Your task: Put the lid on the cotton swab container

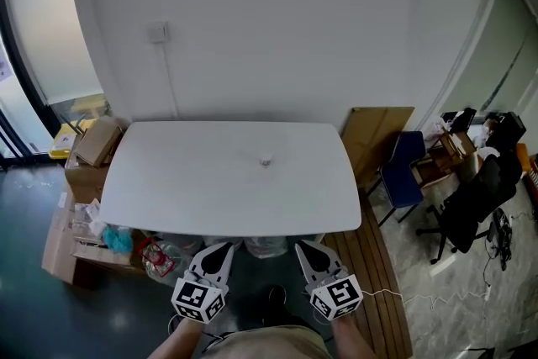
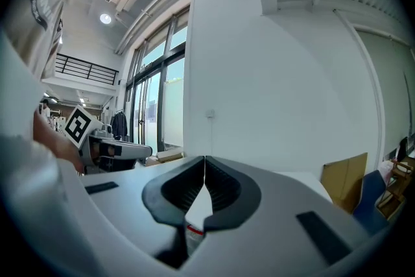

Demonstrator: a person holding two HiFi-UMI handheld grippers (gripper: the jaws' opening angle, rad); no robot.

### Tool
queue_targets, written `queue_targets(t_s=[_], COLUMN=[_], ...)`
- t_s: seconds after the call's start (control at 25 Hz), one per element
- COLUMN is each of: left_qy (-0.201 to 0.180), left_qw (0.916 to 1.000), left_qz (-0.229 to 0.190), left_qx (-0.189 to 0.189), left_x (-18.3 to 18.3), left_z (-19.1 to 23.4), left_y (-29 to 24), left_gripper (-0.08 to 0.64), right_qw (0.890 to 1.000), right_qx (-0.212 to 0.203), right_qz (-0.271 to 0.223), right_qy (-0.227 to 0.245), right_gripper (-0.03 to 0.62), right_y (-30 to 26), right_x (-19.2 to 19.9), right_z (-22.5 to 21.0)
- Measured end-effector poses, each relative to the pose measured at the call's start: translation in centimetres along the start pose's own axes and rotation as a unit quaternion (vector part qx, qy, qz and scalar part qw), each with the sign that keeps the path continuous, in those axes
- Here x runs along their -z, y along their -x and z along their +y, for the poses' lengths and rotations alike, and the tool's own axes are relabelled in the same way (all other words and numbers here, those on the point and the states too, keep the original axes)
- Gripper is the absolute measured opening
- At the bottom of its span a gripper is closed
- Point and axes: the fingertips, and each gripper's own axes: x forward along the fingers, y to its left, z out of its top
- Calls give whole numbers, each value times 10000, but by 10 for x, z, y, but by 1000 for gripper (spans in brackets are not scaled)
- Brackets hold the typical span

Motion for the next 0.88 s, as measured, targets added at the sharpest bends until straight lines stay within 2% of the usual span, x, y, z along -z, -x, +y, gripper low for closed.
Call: queue_targets(t_s=[0.44,0.88], left_qy=[1,12], left_qw=[9997,9989], left_qz=[-131,-128], left_qx=[-227,-461], left_x=[-22,-23], left_z=[12,8], left_y=[-99,-155], left_gripper=[15,15], right_qw=[9994,9964], right_qx=[-346,-844], right_qz=[-19,30], right_qy=[67,114], right_gripper=[17,17], right_y=[-52,-73], right_x=[-9,0], right_z=[-88,-128])
